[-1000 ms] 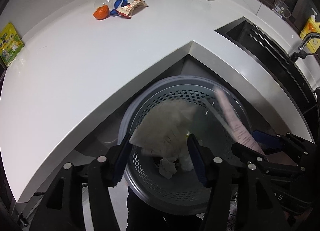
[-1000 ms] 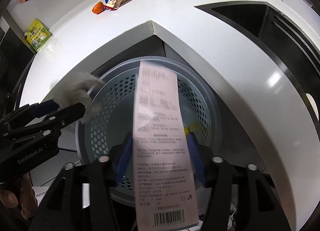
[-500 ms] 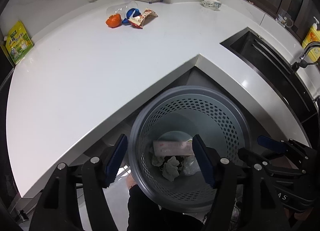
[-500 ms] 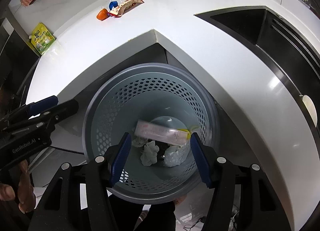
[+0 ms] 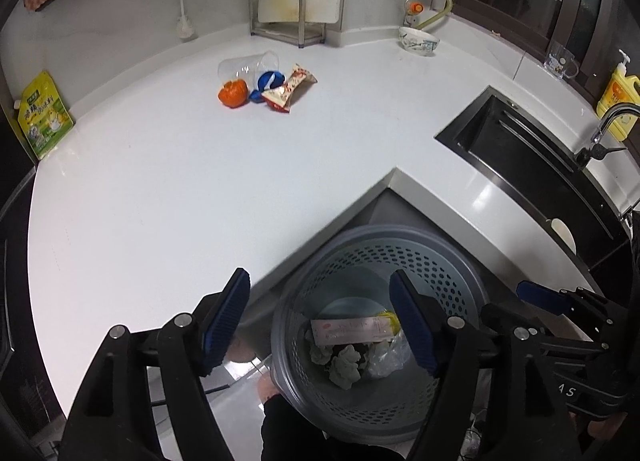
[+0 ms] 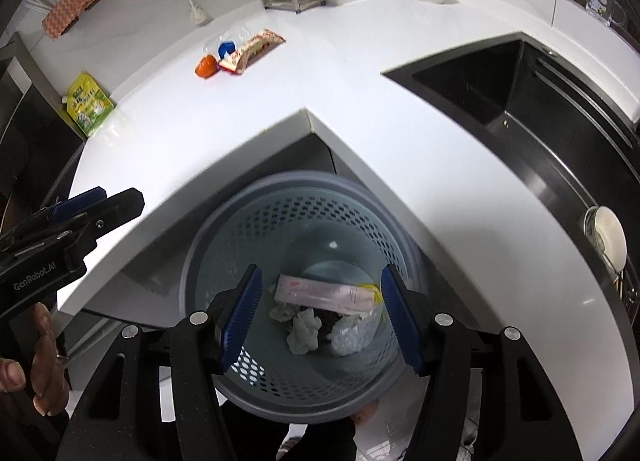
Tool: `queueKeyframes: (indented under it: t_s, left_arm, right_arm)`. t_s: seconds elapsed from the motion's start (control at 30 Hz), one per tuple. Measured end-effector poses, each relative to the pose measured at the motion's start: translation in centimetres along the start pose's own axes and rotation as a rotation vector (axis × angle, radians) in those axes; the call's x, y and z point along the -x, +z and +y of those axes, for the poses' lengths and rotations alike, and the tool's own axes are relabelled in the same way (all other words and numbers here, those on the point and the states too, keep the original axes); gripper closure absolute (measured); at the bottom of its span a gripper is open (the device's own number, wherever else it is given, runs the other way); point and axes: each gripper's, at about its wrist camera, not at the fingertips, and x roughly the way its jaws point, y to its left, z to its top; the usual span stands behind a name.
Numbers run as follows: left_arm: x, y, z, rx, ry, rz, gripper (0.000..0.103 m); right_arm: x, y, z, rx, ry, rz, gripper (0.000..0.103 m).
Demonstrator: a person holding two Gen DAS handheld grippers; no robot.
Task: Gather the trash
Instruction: 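Move both tools back toward the orange peel and snack wrapper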
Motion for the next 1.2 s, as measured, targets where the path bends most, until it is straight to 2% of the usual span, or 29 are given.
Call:
queueKeyframes:
  t_s: [0.2, 0.37, 0.47, 0.83, 1.2]
  left_arm:
    - [1.1, 2.8, 2.1, 0.011, 0.02, -0.059, 0.022]
    - [1.2, 5.0, 4.4, 0.026, 0.038, -0.084, 0.018]
    - [1.1, 6.1, 5.9, 0.034, 0.051, -0.092, 0.01]
    - [-1.8, 10.9, 11.3, 0.04, 0.076, -0.106, 0.009]
    - [-6.8, 14.8, 14.1, 0.009, 0.033, -0.068, 0.008]
  right_arm:
    - [0.6, 2.3, 1.0, 0.006, 0.006, -0.039, 0.041]
    - [0.3, 4.7, 2.1, -0.001, 0.009, -0.067, 0.04]
    - [-0.3, 6.3, 2.9, -0.008, 0.008, -0.078, 0.039]
    - [-4.1, 12.3, 4.8, -0.07, 0.0, -0.083, 0.038]
    - [-8.4, 17.6, 6.7, -0.117, -0.024, -0.074, 0.038]
